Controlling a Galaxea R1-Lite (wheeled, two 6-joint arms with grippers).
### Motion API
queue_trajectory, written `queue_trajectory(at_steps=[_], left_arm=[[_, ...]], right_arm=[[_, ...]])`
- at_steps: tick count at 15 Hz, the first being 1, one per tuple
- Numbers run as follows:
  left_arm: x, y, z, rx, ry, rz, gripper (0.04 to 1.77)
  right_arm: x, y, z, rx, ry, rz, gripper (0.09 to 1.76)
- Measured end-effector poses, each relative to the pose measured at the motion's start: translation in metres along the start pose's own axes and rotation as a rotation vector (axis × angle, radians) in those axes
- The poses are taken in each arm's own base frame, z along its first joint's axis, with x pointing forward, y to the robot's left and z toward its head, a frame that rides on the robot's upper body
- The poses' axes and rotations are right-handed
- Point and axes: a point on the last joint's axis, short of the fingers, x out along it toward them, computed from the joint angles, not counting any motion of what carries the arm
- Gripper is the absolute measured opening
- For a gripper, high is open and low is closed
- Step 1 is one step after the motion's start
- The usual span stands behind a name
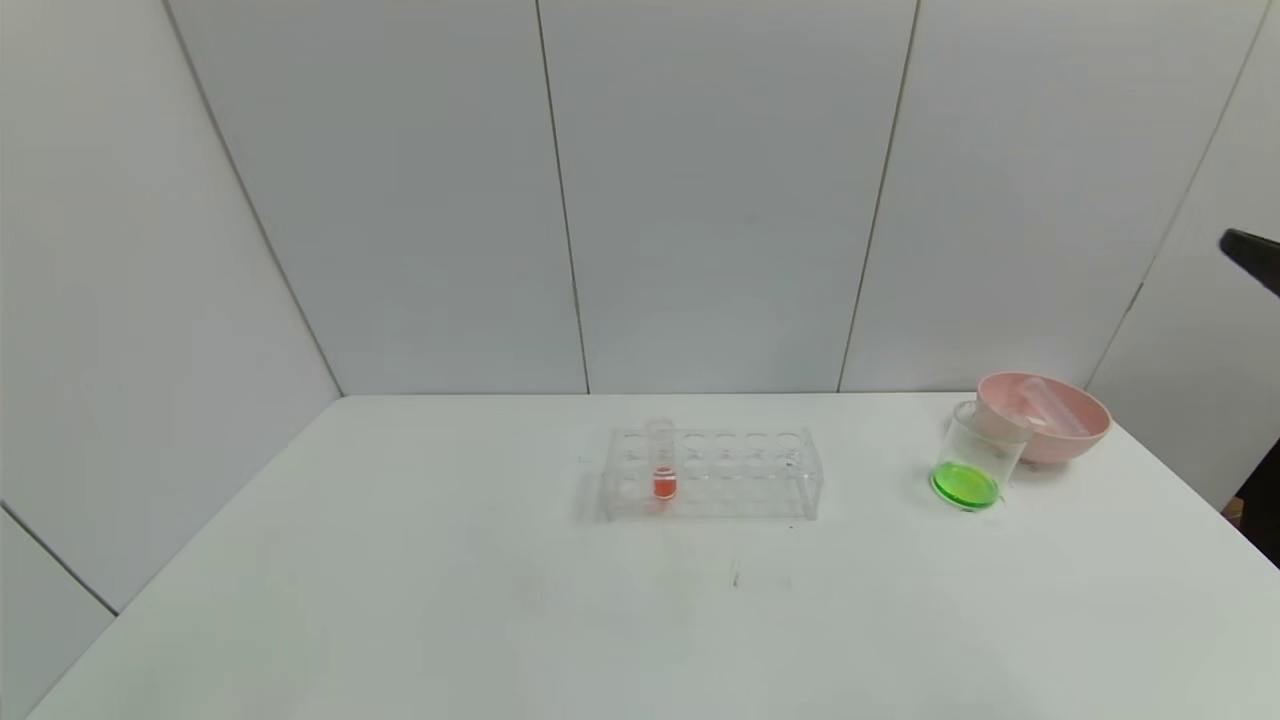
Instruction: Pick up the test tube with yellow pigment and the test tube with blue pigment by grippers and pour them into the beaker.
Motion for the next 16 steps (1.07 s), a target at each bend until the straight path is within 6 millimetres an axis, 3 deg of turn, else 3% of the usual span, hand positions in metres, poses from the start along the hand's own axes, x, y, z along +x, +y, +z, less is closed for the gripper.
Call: queue_trajectory(at_steps=[4,9,13,16], left_arm=[[0.0,0.0,0.0,0.0,0.0,0.0,1.76],[0.0,0.0,0.0,0.0,0.0,0.0,1.76],[0.0,0.0,0.0,0.0,0.0,0.0,1.76],[0.0,0.0,0.0,0.0,0.0,0.0,1.76]], right_arm=[[-0.083,0.033,0.008,-0.053,-0.137,0.084,1.7],[-0.17,0.065,-0.009,-0.064,-0.188,0.157,1.7],[-0.226,0.078,-0.026,-0.071,-0.238,0.228,1.7],[-0.242,0.077,-0.045,-0.137,-0.324,0.079,1.7]])
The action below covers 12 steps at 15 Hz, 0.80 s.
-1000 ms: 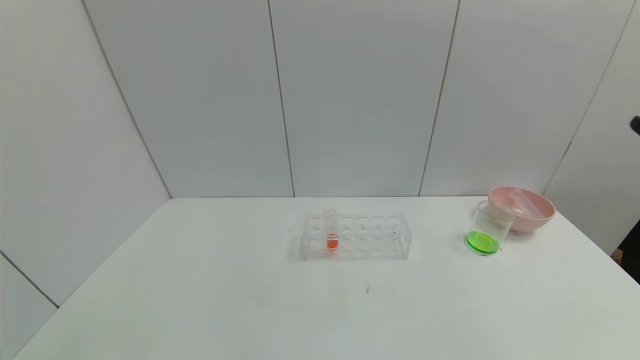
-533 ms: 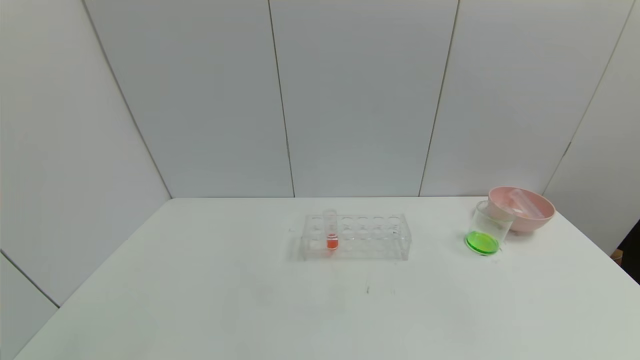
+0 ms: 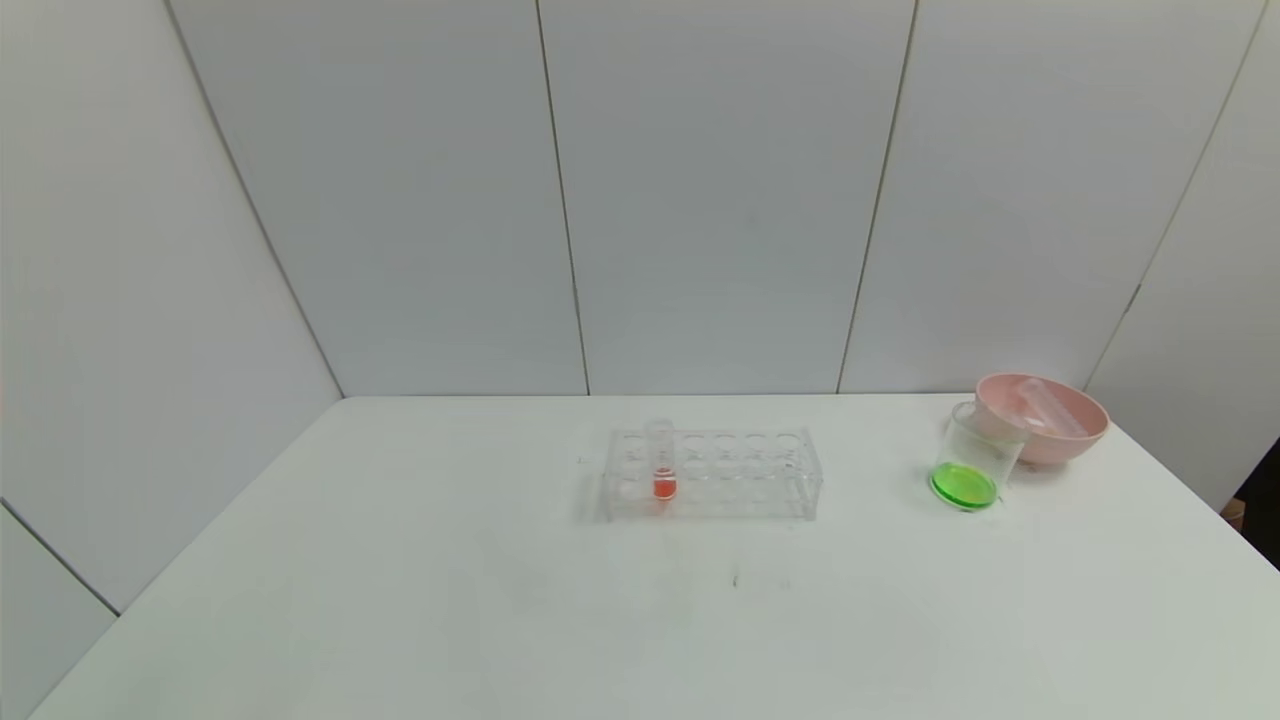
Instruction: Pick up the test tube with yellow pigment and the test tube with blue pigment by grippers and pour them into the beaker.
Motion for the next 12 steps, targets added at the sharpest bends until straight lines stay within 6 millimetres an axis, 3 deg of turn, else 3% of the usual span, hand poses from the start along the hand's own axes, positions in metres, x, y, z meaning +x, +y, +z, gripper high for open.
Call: queue_trajectory(at_steps=[4,7,12], left_arm=[[0.0,0.0,0.0,0.0,0.0,0.0,1.76],[0.0,0.0,0.0,0.0,0.0,0.0,1.76],[0.0,0.0,0.0,0.0,0.0,0.0,1.76]], right_arm=[[-0.003,0.001,-0.056,0.009,0.118,-0.121,1.7],[-0.012,0.005,-0.108,0.073,0.422,-0.165,1.7],[-0.018,0.006,-0.125,0.098,0.542,-0.255,1.71]])
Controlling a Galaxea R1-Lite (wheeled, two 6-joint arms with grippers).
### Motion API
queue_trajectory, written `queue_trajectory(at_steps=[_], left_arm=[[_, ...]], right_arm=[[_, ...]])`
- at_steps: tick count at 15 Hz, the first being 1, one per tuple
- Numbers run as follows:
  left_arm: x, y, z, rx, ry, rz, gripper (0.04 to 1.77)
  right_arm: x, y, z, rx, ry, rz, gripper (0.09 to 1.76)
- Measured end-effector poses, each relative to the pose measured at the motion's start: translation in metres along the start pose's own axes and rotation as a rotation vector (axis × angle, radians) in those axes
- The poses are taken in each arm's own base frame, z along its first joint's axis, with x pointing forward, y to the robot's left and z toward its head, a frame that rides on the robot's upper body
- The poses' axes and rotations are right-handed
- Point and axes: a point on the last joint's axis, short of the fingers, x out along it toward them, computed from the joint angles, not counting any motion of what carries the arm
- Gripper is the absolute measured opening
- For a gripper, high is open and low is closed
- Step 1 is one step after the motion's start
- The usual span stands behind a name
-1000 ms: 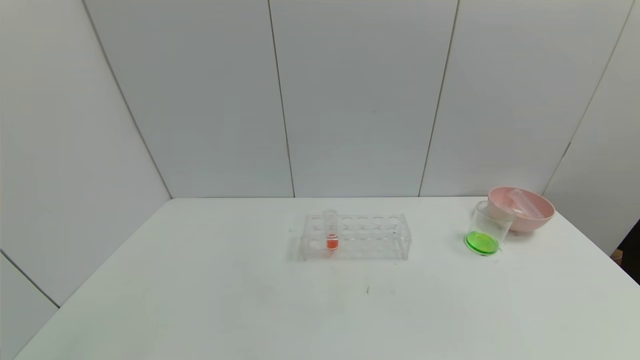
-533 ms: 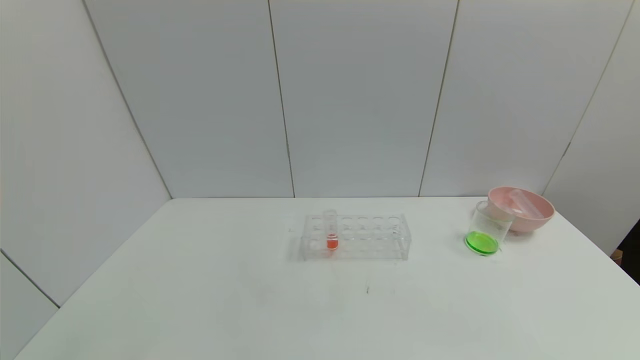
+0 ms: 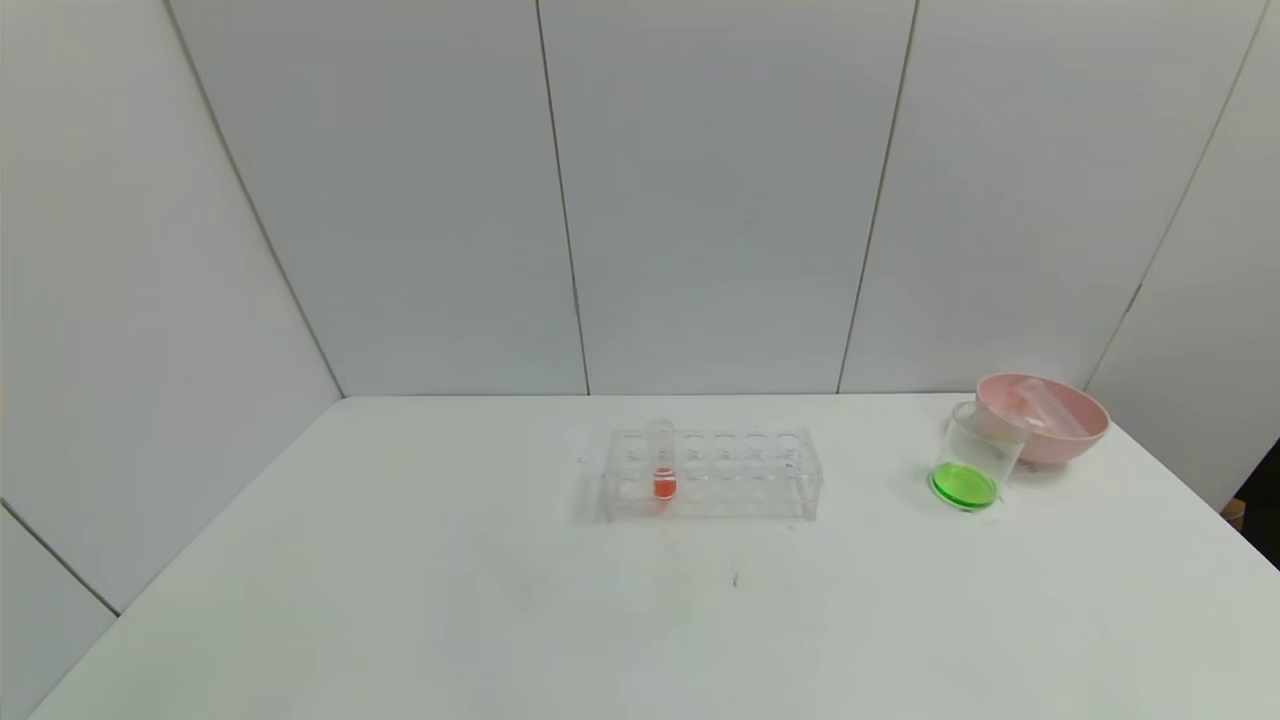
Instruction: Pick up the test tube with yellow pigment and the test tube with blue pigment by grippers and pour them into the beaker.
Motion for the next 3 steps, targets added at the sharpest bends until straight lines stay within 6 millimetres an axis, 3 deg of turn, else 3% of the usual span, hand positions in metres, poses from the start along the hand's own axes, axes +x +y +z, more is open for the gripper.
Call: queue_trajectory(at_steps=[3], left_arm=[[0.0,0.0,0.0,0.0,0.0,0.0,1.76]], right_arm=[[0.0005,-0.0001,-0.0002,0.008,-0.009,-0.007,1.71]])
